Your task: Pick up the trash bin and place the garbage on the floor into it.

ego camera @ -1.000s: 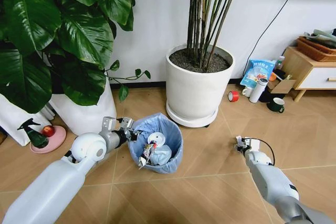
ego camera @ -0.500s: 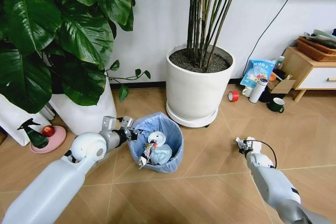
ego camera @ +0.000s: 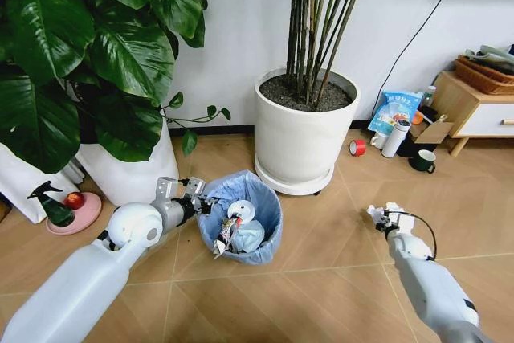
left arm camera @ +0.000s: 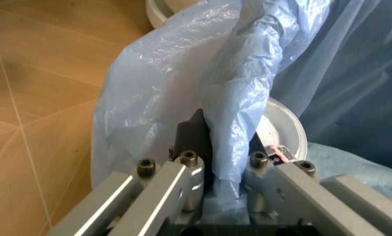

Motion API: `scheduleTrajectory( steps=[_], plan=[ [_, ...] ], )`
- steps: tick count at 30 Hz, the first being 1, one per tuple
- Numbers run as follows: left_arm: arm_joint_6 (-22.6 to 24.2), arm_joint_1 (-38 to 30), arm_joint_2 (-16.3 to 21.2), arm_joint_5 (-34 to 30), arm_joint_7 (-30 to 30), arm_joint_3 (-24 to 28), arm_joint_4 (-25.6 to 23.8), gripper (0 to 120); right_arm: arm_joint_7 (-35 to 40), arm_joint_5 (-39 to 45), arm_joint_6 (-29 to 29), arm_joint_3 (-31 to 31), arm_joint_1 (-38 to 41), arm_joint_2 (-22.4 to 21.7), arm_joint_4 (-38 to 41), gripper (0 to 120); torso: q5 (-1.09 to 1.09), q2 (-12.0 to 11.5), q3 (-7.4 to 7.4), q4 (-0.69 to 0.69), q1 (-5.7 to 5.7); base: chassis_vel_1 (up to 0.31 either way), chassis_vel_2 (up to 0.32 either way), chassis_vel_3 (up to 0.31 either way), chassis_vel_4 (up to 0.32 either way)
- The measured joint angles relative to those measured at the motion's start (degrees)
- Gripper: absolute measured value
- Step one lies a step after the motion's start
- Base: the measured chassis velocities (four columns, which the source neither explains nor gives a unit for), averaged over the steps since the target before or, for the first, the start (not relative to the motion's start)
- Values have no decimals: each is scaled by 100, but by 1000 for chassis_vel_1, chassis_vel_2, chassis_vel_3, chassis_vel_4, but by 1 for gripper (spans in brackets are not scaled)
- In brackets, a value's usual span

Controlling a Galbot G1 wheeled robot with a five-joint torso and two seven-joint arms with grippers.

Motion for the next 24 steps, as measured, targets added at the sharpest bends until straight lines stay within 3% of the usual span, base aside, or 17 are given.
scheduleTrajectory(
  steps=[9,16,24],
  plan=[
    [-6,96,-17,69,-19,-1,-76,2,364,391,-152,-126,-371,-334,2048,0,-3,0,0,4,0,0,0,0,0],
    [-12,119,-71,90,-43,-4,-81,2,748,874,-397,-689,-483,-901,4042,0,1,1,0,3,0,0,0,0,0],
    [-14,56,-126,91,-46,20,25,2,462,1523,-731,-1258,-189,-1315,5183,0,-2,1,0,3,0,0,0,0,0]
  ],
)
